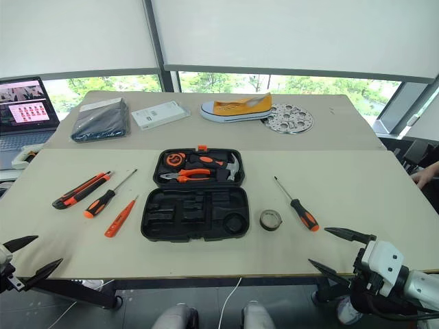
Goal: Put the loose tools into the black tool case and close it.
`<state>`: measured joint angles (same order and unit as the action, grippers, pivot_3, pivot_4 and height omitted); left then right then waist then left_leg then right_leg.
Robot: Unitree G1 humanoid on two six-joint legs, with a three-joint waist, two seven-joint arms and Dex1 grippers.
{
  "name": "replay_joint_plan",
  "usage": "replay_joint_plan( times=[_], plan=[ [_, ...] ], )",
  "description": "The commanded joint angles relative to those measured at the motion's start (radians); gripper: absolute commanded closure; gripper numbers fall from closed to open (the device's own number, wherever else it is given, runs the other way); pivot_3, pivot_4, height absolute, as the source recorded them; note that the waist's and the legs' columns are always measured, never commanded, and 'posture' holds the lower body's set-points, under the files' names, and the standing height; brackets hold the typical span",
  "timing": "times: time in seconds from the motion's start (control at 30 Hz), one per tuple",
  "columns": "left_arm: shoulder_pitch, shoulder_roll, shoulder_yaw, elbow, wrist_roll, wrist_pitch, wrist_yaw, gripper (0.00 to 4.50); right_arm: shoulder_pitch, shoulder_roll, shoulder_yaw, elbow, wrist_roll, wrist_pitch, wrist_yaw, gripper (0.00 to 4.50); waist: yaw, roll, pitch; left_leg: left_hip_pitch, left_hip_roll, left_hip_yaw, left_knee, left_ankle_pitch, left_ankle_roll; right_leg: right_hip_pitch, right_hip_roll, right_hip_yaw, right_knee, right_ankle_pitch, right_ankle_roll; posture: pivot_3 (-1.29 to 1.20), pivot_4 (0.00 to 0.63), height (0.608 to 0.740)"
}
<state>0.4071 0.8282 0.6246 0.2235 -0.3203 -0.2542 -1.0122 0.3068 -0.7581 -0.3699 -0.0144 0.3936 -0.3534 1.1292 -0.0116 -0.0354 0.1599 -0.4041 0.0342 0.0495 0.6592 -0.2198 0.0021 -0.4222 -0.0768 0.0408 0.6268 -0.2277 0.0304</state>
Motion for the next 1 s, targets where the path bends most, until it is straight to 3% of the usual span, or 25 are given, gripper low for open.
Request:
replay_joint_plan(
  times=[0.03,0.13,0.23,0.37,0.5,0.77,0.9,1.0],
  plan=[
    [-0.011,-0.023,0.016,-0.053,-0.065,0.052,0.021,0.00,-0.022,-0.002,0.001,-0.038,0.044,0.025,0.001,0.01,0.000,0.000,0.000,0.000,0.000,0.000,0.000,0.000,0.000,0.000,0.000,0.000,0.000,0.000,0.000,0.00,0.150,0.740],
    [0.015,-0.127,0.082,-0.186,-0.284,0.310,0.124,0.00,-0.082,0.036,0.031,-0.181,0.217,0.145,-0.018,0.01,-0.006,0.000,0.000,0.000,0.000,0.000,0.000,0.000,0.000,0.000,-0.001,0.001,0.000,0.000,0.000,0.00,0.150,0.740],
    [0.038,-0.173,0.151,-0.216,-0.342,0.432,0.229,0.00,-0.140,0.086,0.046,-0.266,0.243,0.161,-0.076,0.01,-0.009,-0.002,0.000,0.000,0.004,-0.002,0.000,0.001,0.002,0.000,0.001,0.001,0.002,0.000,0.001,0.00,0.150,0.740],
    [0.069,-0.183,0.190,-0.240,-0.385,0.583,0.312,0.00,-0.196,0.132,0.081,-0.343,0.245,0.198,-0.138,0.01,-0.005,-0.003,0.000,0.002,0.005,0.001,0.000,0.004,0.006,-0.001,0.003,0.000,0.003,0.000,-0.001,0.00,0.150,0.740],
    [0.011,-0.129,0.196,-0.274,-0.450,0.731,0.350,0.00,-0.211,0.159,0.097,-0.352,0.236,0.202,-0.148,0.01,0.011,-0.004,-0.001,0.001,0.002,0.001,0.000,0.004,0.006,-0.001,0.000,-0.001,0.003,0.000,-0.001,0.00,0.150,0.740],
    [-0.294,0.044,-0.037,-0.347,-0.393,0.997,0.478,0.00,-0.212,0.175,0.114,-0.305,0.201,0.176,-0.117,0.01,0.023,-0.010,-0.004,0.002,0.003,0.002,0.001,-0.001,-0.002,0.001,-0.001,-0.003,0.002,0.000,-0.001,0.00,0.150,0.740],
    [-0.489,0.044,-0.150,-0.291,-0.341,1.088,0.569,0.00,-0.221,0.186,0.124,-0.293,0.178,0.162,-0.119,0.01,0.010,-0.010,-0.004,0.001,0.002,0.003,0.001,0.004,0.006,0.000,0.002,-0.003,0.003,0.002,0.000,0.00,0.150,0.740],
    [-0.564,0.036,-0.258,-0.235,-0.270,1.068,0.551,0.00,-0.229,0.194,0.131,-0.289,0.158,0.151,-0.126,0.01,-0.003,-0.010,-0.004,0.001,0.002,0.003,0.000,0.003,0.005,-0.001,0.003,-0.003,0.003,0.007,-0.003,0.00,0.150,0.740]
  ],
)
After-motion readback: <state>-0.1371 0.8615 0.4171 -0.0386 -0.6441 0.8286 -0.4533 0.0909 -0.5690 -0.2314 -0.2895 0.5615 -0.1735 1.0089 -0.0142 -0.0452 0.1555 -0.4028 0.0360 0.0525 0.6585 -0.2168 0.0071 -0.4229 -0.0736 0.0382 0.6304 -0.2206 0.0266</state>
